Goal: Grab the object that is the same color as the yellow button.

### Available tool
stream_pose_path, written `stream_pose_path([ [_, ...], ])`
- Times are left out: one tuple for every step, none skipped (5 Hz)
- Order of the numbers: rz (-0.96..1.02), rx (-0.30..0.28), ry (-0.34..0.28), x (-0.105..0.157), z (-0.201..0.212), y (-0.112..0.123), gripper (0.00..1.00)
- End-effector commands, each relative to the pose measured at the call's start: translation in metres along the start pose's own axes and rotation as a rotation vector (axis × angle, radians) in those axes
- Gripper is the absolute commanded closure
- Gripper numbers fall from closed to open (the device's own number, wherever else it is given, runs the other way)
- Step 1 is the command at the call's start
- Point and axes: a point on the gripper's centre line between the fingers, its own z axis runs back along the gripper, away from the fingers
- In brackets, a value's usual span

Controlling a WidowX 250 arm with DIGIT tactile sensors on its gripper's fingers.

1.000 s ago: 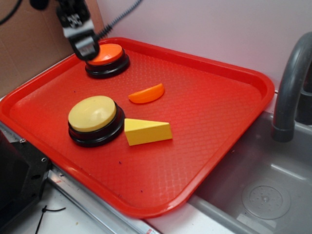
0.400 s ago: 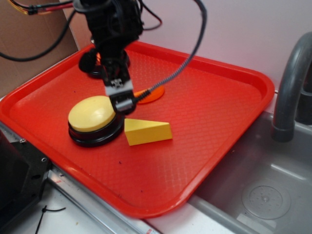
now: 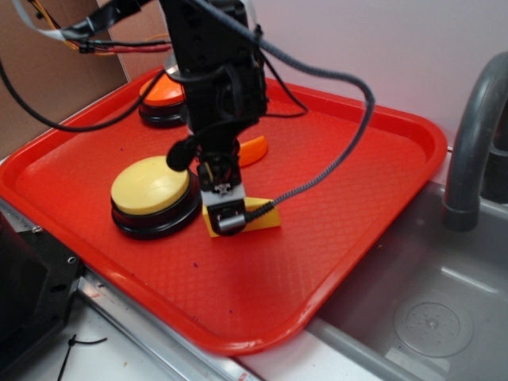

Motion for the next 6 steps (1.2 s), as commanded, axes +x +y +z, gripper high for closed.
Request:
stream_pose_path([
  [-0.015,0.003,0.039,0.005,-0.02,-0.01,0.0],
  [-0.023,-0.003,0.053,0.004,-0.029,-0.015,0.0],
  [-0.034,-0.001,0.034,0.002,-0.032,-0.013,1.0],
  [-0.02,-0.003,0.048,0.001,-0.033,-0.013,1.0],
  [0.016,0.001,0.054,-0.002,-0.032,-0.009,1.0],
  [0.074,-0.013,0.041,-0.003,-0.012,-0.001,1.0],
])
